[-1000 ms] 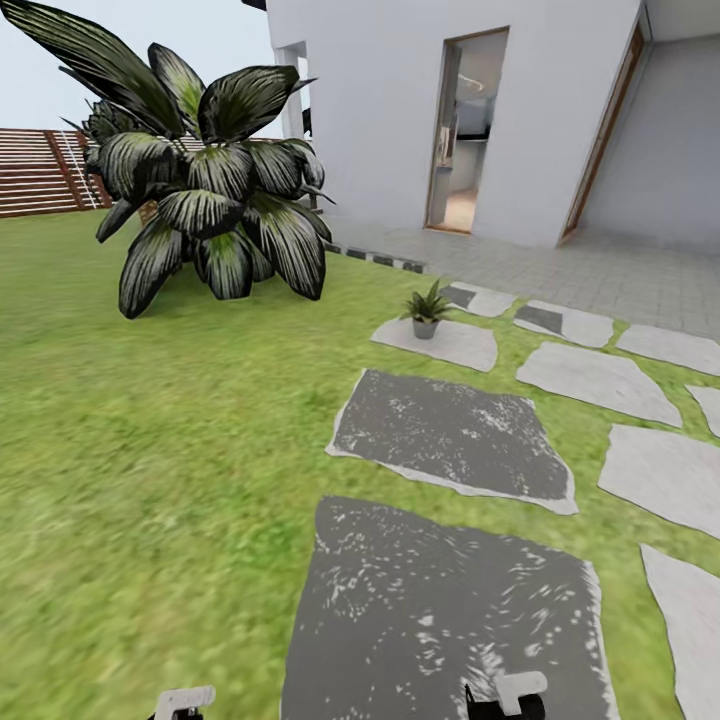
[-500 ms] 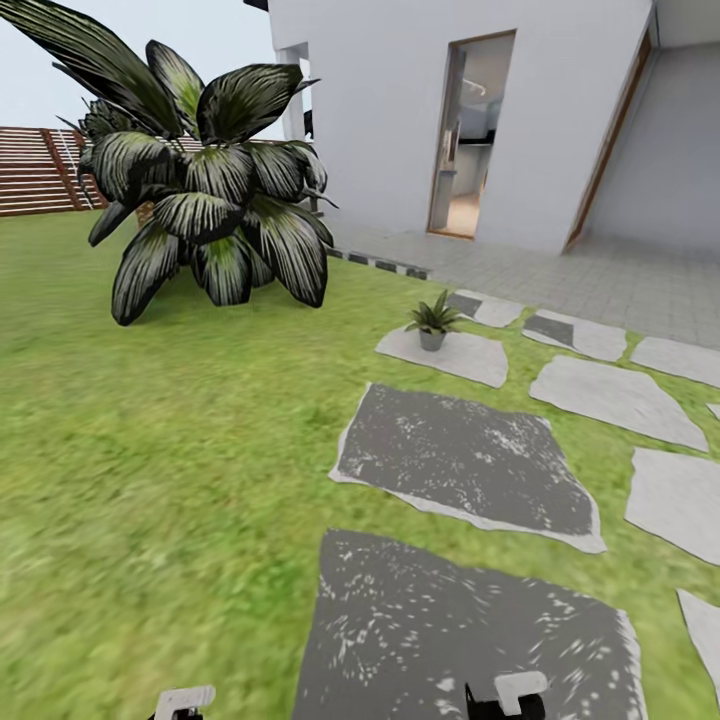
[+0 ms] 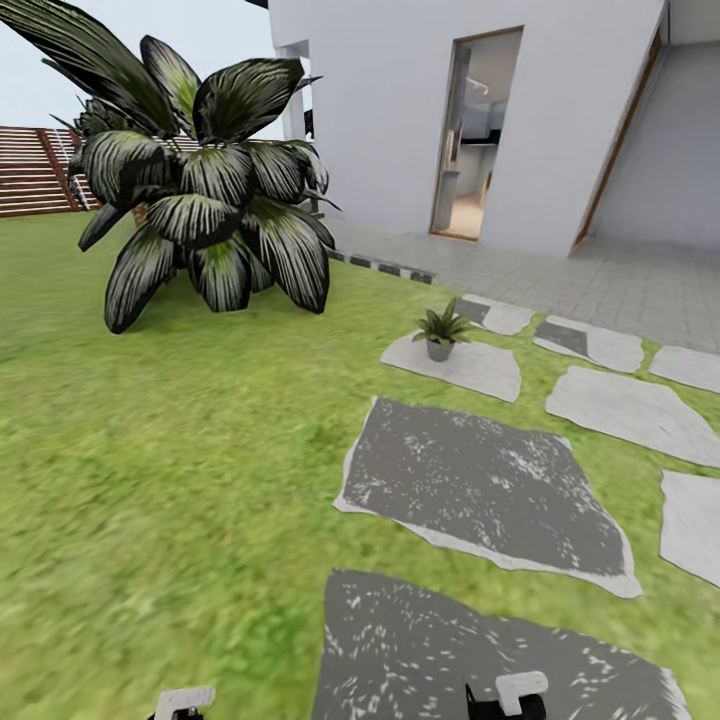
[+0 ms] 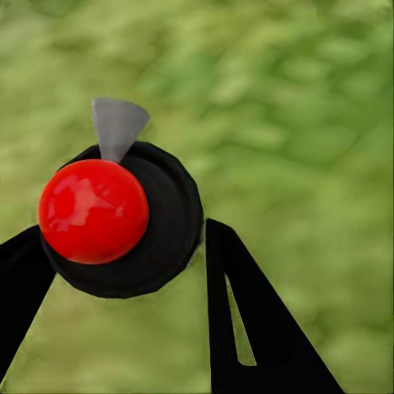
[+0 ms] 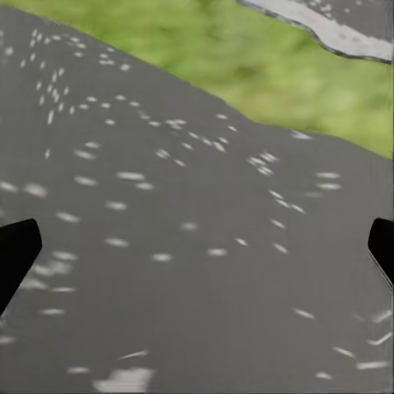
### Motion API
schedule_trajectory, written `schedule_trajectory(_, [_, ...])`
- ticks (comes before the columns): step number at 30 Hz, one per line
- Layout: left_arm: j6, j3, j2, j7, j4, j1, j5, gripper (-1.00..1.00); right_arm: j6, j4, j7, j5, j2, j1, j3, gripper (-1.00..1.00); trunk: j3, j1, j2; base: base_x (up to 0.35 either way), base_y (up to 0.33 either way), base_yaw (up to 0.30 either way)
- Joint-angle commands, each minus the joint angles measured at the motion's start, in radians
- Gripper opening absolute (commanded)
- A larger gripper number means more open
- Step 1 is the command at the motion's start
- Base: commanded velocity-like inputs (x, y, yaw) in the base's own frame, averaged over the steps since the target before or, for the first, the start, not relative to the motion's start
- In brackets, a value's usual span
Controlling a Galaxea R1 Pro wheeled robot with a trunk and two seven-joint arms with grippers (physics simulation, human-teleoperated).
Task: Pick up the pesticide atomizer in the garden and spray insectifuge to fully cover both potted plants in the garden.
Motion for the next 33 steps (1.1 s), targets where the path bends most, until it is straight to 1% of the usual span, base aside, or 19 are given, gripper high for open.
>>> schedule_trajectory(1, [-0.003, 0.002, 0.0, -0.001, 0.001, -0.001, 0.004, -1.0, -0.003, 0.0, -0.002, -0.008, 0.0, 0.0, 0.009, 1.0, -0.001, 0.0, 0.0, 0.336, 0.077, 0.0])
schedule_trajectory(33, [-0.003, 0.002, 0.001, -0.001, 0.001, -0.001, 0.004, -1.0, -0.003, 0.0, -0.004, -0.008, -0.003, 0.0, 0.009, 1.0, -0.001, 0.0, 0.0, 0.336, 0.077, 0.0])
